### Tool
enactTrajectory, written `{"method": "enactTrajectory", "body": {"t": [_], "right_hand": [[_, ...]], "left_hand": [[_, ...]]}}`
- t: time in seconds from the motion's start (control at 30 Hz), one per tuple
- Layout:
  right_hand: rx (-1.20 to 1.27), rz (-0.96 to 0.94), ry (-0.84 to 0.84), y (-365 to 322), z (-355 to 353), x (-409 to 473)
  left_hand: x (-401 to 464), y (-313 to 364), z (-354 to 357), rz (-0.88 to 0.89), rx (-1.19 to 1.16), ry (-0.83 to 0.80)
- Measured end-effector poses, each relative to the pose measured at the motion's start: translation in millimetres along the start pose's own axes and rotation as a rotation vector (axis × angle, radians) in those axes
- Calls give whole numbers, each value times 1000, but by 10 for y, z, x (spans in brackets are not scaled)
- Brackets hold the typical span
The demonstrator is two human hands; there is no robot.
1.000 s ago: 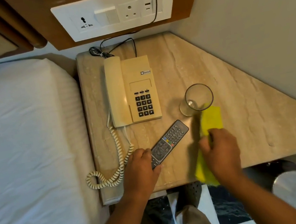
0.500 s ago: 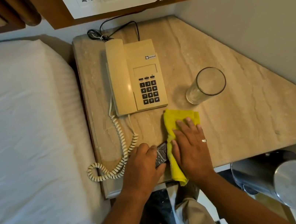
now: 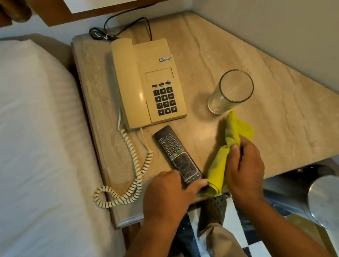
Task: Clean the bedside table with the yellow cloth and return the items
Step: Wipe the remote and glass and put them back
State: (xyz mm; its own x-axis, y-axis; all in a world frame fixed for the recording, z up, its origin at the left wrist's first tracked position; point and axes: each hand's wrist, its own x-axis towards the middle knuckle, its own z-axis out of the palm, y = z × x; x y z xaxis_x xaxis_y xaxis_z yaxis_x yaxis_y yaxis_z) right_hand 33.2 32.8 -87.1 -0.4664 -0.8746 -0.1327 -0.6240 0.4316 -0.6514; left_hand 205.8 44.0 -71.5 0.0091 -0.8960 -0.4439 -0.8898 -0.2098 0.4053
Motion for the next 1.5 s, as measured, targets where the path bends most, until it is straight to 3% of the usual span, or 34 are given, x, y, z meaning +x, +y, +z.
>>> {"method": "enactTrajectory", "body": {"t": [0.17, 0.27, 0.37, 0.47, 0.63, 0.77, 1.0, 1.2, 1.37, 1.5], "right_hand": [[65, 1, -19, 3, -171, 57], [71, -19, -63, -12, -226, 7], [91, -145, -117, -147, -134, -126], [67, -343, -219, -354, 182, -253], [-289, -560, -302, -387, 649, -229], [-384, -747, -349, -229, 576, -89], [-403, -553, -284, 44, 117, 246], [-373, -786, -303, -218, 477, -105], [-460, -864, -244, -60, 585, -82], [-494, -779, -204, 130, 374, 125]], "left_hand": [[338, -64, -344, 335, 138, 173], [640, -202, -542, 529, 427, -77], [843, -271, -608, 619, 637, -162], [851, -199, -585, 586, 619, -148], [561, -255, -304, 304, 218, 55], [452, -323, -189, 268, 214, 110], [397, -276, -192, 252, 232, 153], [389, -282, -170, 246, 235, 183], [382, -337, -199, 273, 274, 197], [376, -338, -213, 283, 301, 211]]}}
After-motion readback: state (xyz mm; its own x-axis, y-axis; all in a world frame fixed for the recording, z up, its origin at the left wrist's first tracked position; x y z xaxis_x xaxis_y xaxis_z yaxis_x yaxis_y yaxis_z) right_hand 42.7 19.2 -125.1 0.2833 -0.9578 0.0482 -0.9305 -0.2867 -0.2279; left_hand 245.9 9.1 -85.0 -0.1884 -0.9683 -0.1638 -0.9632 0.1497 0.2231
